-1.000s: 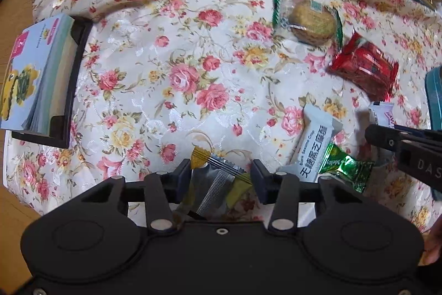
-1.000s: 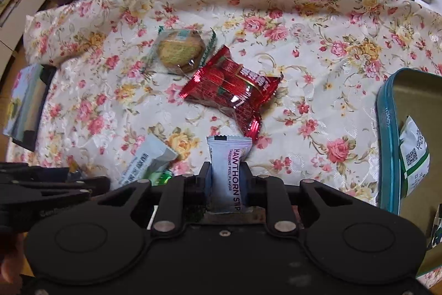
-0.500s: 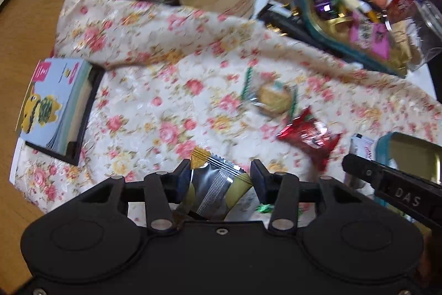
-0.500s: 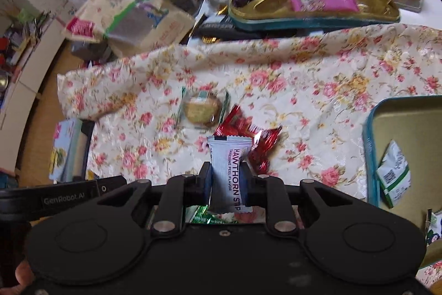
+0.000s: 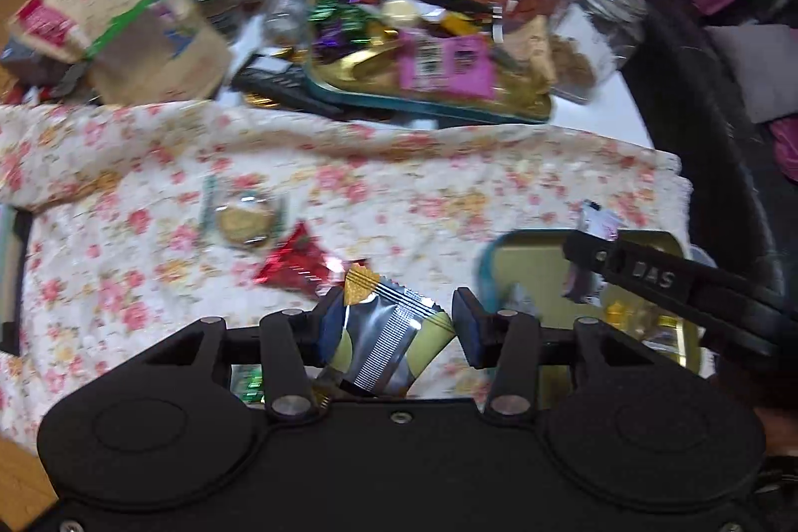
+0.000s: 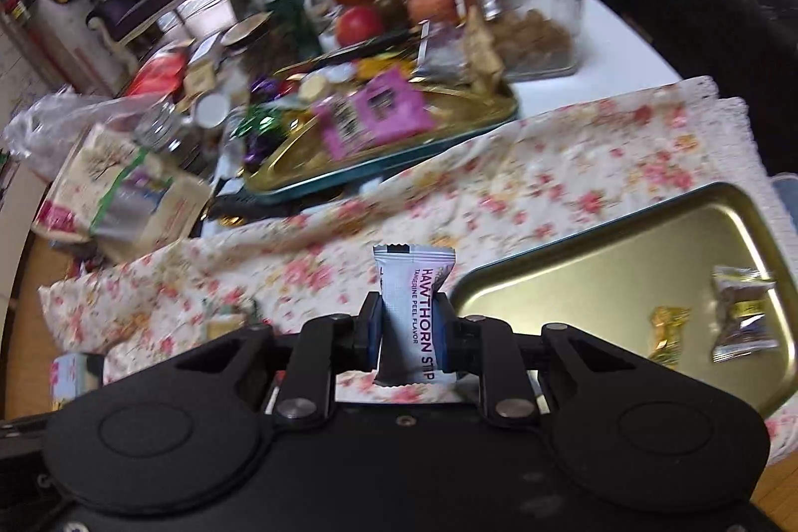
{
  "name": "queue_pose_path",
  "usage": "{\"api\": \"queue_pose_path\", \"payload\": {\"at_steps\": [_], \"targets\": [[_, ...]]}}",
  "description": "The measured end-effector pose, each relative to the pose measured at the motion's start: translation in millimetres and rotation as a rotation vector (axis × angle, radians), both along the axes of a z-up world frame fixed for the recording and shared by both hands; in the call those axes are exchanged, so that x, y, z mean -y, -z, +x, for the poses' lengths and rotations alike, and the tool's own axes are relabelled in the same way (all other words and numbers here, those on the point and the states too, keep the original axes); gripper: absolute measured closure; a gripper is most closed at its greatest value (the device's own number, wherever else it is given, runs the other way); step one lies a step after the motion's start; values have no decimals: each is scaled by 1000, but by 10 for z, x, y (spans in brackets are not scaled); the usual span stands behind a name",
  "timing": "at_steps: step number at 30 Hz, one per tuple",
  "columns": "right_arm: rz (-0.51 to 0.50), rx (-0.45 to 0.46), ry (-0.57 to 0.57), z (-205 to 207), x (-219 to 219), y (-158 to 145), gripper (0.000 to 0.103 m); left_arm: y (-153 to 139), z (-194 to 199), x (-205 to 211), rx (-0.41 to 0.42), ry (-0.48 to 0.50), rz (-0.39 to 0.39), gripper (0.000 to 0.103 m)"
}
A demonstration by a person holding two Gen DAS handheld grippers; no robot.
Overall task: Organize snacks
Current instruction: 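Carry both packets over the gold tray and open both tools to drop them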
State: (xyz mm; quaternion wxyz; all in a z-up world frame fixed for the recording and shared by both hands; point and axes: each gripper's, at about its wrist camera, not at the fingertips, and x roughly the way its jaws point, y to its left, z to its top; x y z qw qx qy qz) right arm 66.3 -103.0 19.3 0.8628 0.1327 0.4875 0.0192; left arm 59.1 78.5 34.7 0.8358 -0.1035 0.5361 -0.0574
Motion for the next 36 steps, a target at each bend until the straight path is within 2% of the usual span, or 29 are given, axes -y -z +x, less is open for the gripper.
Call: {"api": "queue_pose_path", "payload": {"at_steps": [5, 10, 15, 19, 25, 30, 36], "targets": [[0, 1, 53, -64, 392, -43, 81, 14, 7, 486, 27, 78, 21, 50], [-41, 17, 137, -79, 774, -73, 81, 164, -17, 882, -8, 155, 18, 50], [-7, 25, 253, -60, 1170, -133, 81, 290, -62, 1256, -33, 238, 16, 50], [5, 29, 292, -62, 1331, -159, 81, 360, -102, 1475, -39, 290, 33, 49], [8, 26, 292, -85, 1393, -173, 81, 464, -94, 1587, -85, 311, 46, 48], [-1, 11, 301, -73, 1440, -124, 80, 483, -76, 1562, -87, 290, 65, 48], [-29, 1, 325, -61, 1474, -78, 79, 440, -45, 1526, -79, 287, 0, 46]]}}
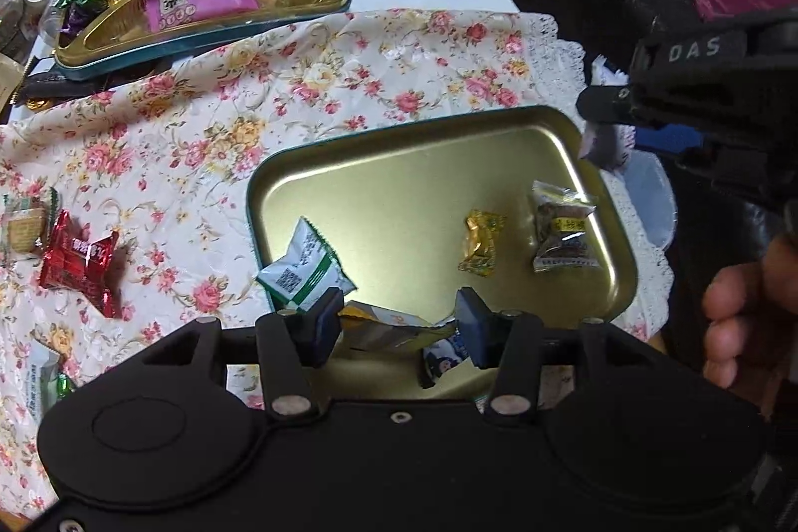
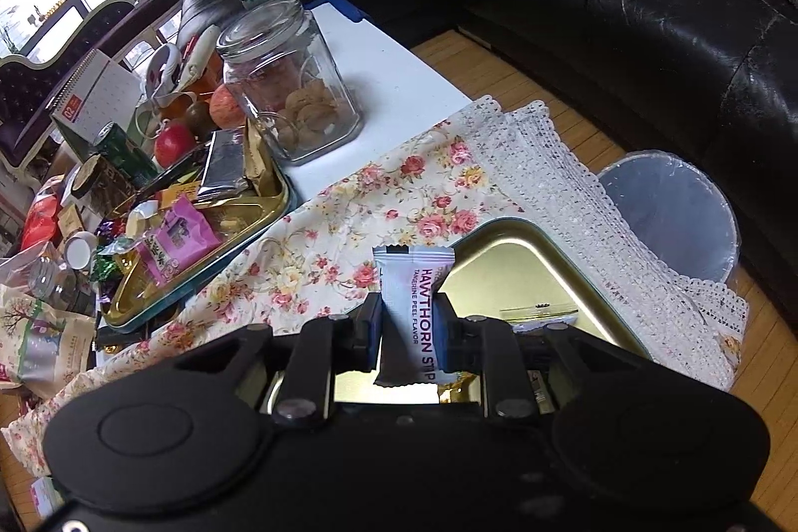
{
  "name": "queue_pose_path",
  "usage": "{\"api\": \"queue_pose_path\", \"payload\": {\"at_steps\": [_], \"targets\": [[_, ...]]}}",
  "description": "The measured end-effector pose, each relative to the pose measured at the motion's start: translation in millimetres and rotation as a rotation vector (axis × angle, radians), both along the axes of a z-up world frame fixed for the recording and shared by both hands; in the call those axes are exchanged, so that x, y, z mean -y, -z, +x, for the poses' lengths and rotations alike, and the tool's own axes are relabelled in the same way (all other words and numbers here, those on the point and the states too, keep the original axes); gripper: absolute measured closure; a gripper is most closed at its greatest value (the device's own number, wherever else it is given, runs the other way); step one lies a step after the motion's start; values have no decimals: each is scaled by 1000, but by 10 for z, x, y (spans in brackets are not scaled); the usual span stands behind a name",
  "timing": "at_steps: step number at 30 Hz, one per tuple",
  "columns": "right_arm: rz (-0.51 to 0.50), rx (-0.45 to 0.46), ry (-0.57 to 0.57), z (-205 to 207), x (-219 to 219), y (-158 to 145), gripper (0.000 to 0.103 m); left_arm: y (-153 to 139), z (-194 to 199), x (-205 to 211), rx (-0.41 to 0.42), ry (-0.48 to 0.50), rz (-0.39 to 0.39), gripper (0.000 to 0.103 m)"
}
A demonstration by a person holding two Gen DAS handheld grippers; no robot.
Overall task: Organize snacks
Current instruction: 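Carry both packets over the gold tray and open both tools to drop them, then withdraw both open tools from the tray toward the tablecloth snacks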
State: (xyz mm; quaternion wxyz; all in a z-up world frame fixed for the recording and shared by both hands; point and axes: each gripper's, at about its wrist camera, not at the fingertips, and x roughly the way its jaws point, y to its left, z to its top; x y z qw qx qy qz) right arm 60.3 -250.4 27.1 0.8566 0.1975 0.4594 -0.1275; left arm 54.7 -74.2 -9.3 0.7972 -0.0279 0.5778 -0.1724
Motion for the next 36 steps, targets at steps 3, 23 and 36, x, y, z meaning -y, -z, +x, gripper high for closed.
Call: {"api": "queue_pose_path", "payload": {"at_steps": [3, 23, 36], "targets": [[7, 14, 17, -7, 6, -8, 78, -63, -14, 9, 33, 6, -19, 45], [-4, -19, -42, 19, -185, 30, 77, -3, 84, -149, 29, -116, 144, 40], [-50, -25, -124, 37, -490, 26, 72, -37, 142, -433, 64, -215, 264, 40]]}}
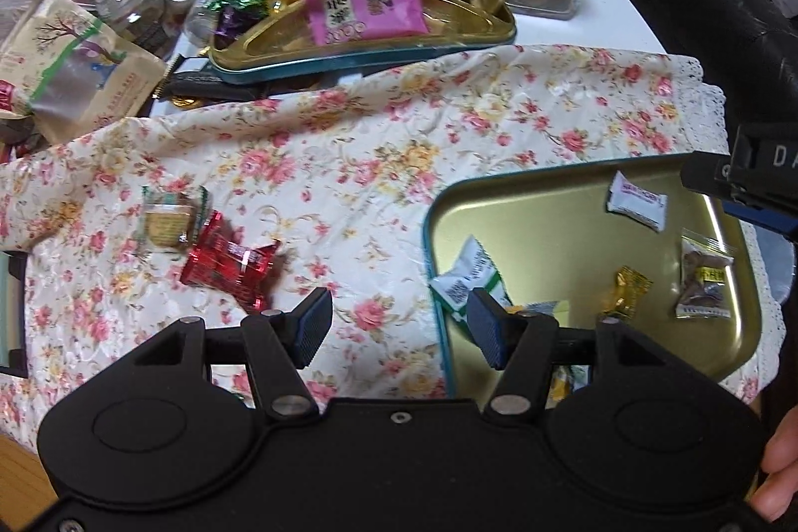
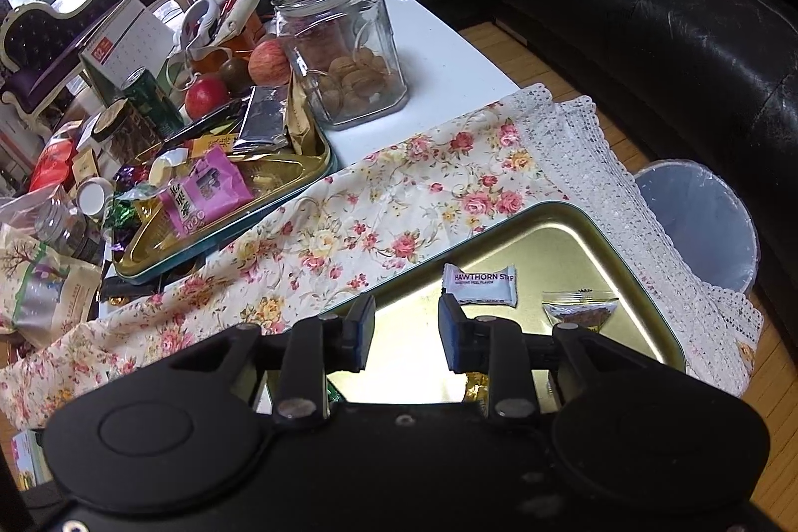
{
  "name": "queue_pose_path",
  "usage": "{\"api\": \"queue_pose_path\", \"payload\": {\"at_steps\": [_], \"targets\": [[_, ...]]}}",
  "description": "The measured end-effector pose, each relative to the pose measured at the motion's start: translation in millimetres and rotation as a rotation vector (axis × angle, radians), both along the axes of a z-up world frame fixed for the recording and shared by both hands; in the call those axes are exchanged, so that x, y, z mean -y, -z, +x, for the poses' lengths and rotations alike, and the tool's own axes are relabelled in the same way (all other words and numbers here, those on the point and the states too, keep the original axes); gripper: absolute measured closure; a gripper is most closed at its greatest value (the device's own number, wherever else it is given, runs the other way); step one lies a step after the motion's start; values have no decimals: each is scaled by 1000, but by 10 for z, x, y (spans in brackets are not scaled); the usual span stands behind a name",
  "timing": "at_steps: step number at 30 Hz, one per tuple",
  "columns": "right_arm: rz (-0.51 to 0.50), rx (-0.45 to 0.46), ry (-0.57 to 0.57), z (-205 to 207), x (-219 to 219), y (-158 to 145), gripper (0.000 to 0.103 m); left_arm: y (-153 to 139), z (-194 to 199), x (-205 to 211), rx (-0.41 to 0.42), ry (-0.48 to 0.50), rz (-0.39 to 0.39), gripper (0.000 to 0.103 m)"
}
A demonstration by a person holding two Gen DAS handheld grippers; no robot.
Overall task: Organize snacks
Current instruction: 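Withdraw both open tools from the tray toward the tablecloth snacks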
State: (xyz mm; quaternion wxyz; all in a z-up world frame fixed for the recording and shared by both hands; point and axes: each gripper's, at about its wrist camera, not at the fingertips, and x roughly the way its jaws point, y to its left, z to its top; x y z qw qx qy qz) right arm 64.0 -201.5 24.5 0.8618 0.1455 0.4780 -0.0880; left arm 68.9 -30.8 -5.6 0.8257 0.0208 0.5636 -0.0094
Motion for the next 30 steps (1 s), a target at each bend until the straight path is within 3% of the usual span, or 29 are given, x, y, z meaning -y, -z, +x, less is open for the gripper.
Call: {"api": "queue_pose_path", "payload": {"at_steps": [7, 14, 30], "targets": [[-63, 10, -65, 0, -266, -26, 66, -47, 23, -250, 21, -65, 33, 40], [-39, -16, -139, 24, -562, 10, 64, -33, 31, -526, 20, -131, 70, 40], [-70, -76, -329, -25, -1342, 197, 61, 25, -136, -1145, 4, -170, 88, 40]]}}
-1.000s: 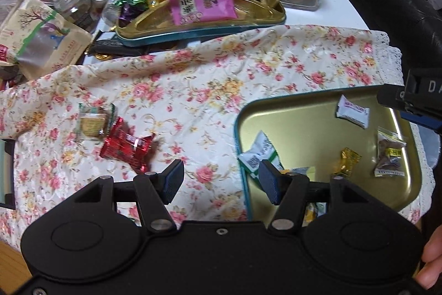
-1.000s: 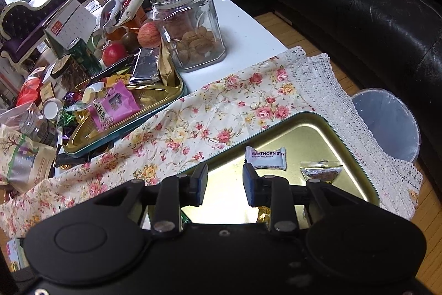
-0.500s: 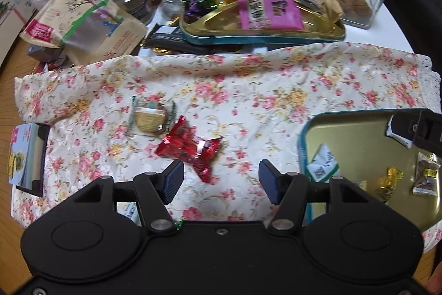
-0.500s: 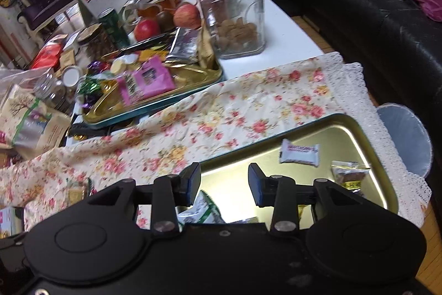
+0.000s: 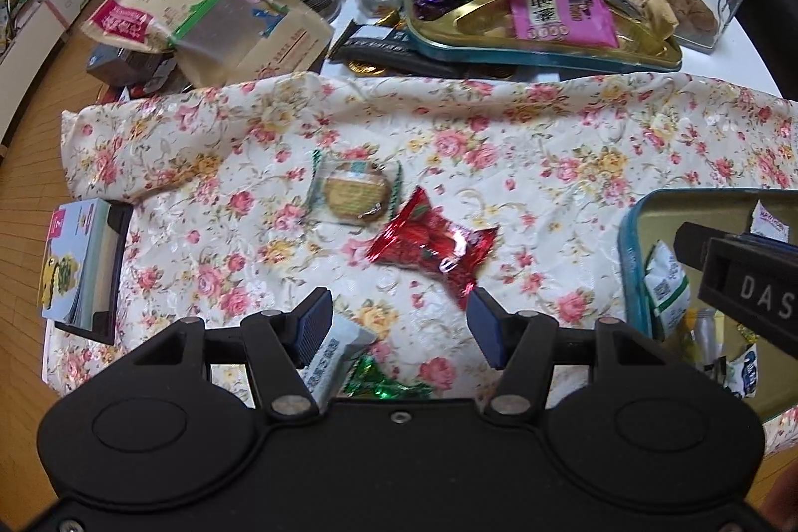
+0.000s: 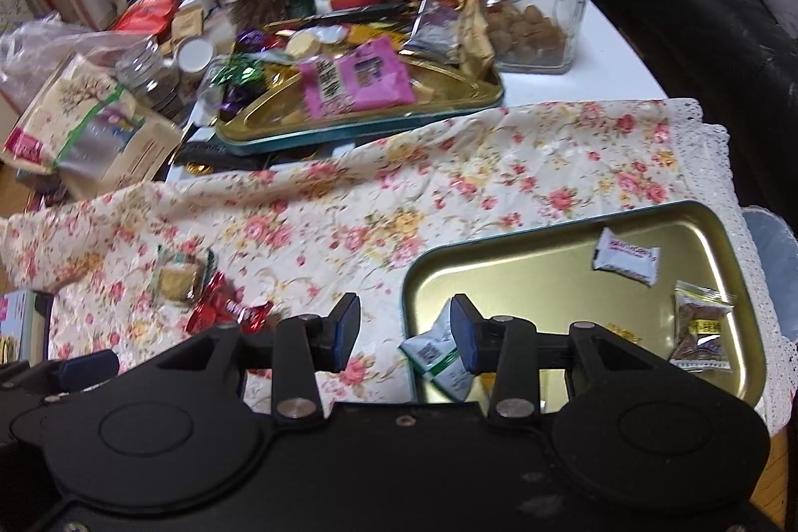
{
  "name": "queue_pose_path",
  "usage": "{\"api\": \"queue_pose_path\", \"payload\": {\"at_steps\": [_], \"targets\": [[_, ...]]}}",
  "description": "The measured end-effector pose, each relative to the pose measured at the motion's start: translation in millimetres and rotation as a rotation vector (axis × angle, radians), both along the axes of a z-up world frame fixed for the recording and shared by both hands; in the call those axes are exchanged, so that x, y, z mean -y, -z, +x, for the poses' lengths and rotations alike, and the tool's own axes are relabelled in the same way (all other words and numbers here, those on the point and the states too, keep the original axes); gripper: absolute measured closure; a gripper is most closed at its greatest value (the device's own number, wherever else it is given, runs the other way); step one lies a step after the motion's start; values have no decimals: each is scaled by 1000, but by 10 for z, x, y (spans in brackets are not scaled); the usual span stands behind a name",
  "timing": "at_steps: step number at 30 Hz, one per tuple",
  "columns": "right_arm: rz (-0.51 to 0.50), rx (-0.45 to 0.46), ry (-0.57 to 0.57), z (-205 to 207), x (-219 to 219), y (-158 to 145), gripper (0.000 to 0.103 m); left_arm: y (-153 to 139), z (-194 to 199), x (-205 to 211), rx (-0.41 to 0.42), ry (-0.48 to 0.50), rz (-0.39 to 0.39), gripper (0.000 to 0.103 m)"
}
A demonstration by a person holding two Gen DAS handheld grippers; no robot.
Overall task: Organize snacks
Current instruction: 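Withdraw both open tools from the tray toward the tablecloth snacks, then close the right tool on the green-wrapped candy while the left tool reaches the white sesame packet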
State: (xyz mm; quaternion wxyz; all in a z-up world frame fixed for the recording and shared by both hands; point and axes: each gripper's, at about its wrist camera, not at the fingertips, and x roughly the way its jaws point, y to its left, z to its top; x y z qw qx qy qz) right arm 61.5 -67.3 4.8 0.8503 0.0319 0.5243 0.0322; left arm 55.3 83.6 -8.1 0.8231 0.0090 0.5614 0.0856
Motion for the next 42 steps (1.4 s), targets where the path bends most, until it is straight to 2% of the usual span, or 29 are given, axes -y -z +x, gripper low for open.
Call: {"api": "queue_pose_path", "payload": {"at_steps": [9, 18, 21, 28, 34, 42], "targets": [[-9, -43, -143, -93, -519, 175, 61, -2, -81, -561, -56, -70, -77, 40], [55, -118, -306, -189, -1010, 421, 60, -204, -110, -1142, -28, -195, -162, 40], [47, -133, -373, -261, -1162, 501, 60, -236, -116, -1274, -20, -227, -185, 40], [-28, -127, -546, -474, -1428, 746, 60, -228, -139, -1375, -33, -240, -227, 40], [-54, -117, -593, -526, -1506, 894, 60, -260, -148, -1341, -24, -204, -225, 40], [-68, -94, -635, -544, -1596, 971, 60, -239, -160, -1392, -31, -221, -234, 40]]}}
